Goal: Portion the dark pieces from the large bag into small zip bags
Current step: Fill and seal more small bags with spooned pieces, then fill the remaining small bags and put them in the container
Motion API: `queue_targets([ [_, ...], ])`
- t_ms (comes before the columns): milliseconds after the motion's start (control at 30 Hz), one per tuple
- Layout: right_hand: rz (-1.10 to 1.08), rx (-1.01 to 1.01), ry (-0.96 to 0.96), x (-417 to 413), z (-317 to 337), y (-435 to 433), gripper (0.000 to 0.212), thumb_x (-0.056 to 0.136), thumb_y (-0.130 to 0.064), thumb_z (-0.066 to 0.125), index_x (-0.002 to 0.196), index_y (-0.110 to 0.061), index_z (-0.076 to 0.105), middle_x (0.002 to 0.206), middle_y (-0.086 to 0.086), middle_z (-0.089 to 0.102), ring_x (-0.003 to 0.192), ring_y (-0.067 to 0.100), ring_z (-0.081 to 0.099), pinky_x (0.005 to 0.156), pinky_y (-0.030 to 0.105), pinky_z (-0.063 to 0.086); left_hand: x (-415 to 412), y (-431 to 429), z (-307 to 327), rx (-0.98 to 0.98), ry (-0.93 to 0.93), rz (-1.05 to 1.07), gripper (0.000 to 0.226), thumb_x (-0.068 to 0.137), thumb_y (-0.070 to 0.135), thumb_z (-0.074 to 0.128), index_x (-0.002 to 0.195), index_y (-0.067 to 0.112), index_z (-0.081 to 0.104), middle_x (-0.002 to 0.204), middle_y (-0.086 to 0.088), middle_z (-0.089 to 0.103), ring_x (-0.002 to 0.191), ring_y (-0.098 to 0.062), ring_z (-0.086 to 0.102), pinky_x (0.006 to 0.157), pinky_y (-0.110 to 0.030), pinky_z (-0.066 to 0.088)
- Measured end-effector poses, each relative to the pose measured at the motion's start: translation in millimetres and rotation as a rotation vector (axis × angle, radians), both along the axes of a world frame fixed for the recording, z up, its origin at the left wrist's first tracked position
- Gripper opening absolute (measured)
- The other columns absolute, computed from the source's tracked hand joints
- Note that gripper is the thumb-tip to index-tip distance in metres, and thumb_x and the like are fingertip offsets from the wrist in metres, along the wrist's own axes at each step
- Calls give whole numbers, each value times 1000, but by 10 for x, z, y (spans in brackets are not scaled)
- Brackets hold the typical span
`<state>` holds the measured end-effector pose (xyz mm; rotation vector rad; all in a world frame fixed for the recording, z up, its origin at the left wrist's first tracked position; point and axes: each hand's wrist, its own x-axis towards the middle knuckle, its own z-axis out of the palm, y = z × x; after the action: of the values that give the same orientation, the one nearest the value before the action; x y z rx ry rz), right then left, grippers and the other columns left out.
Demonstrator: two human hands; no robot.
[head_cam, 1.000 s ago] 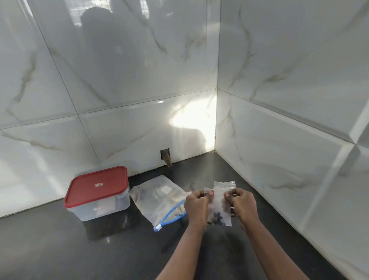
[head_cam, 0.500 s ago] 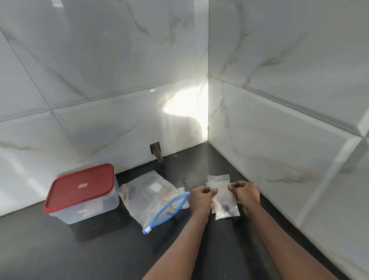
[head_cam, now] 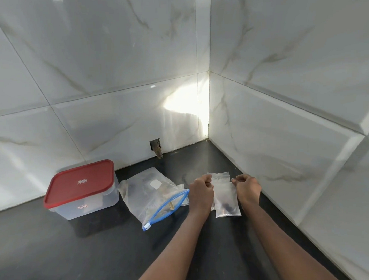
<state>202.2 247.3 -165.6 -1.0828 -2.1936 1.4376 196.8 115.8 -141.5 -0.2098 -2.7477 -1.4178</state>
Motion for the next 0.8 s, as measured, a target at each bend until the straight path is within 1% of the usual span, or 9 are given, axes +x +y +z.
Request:
queue_targets([
  [100,7,71,33,12,44,-138,19,86,-7,65,103,2,67,108,16,66,97,29,63,77,24,43,36,-122,132,-17,104,-17,27,91,6,55,117,7,65,112,-8,69,100,-16,64,87,-14,45],
  [200,96,193,51,42,35,-362,15,86,-5,63,99,1,69,111,17,62,99,30,61,74,21,36,69,-283,211,-78,179,-9,29,91,3,51,116,9,66,115,-7,67,103,-15,62,87,-13,42],
  [300,266,218,60,47,8,-638,11,84,-4,63,90,-2,72,103,14,66,94,26,62,73,21,37,75,-473,230,-187,221,-3,40,84,-7,45,113,10,66,118,-5,62,109,-17,56,85,-16,41],
  [400,446,235,21,52,-18,-920,13,84,-3,59,82,-3,72,91,15,70,84,25,63,70,25,40,85,-669,222,-309,241,3,41,81,-7,46,113,11,65,121,-3,58,116,-18,48,88,-21,41],
  [467,506,260,-19,53,-37,-1065,16,84,-5,56,81,-3,72,87,14,71,80,26,63,68,28,42,91,-776,203,-399,239,9,41,83,-5,48,115,14,64,123,-1,57,117,-18,45,91,-22,39],
  [567,515,313,-106,52,-18,-1230,22,89,-8,50,95,-2,71,98,13,70,82,23,60,68,29,41,104,-931,209,-511,238,36,41,83,-1,53,117,19,64,121,1,60,111,-17,50,89,-23,38],
  [667,488,335,-159,17,-49,-1347,27,93,-11,47,112,-3,65,114,14,63,102,26,62,82,29,48,123,-1061,215,-540,195,51,35,84,4,55,112,22,67,113,1,66,100,-15,57,81,-23,43],
  [733,446,328,-187,-5,-47,-1425,28,95,-13,48,118,-4,61,120,14,56,107,25,59,87,27,48,137,-1154,220,-530,147,68,33,84,5,54,109,22,69,109,0,68,96,-15,61,76,-23,46],
  [800,413,319,-214,-39,-66,-1465,30,96,-17,51,121,-3,57,123,13,50,110,24,57,90,25,47,127,-1244,211,-521,107,88,37,82,3,51,107,24,69,106,2,69,93,-15,62,75,-25,48],
])
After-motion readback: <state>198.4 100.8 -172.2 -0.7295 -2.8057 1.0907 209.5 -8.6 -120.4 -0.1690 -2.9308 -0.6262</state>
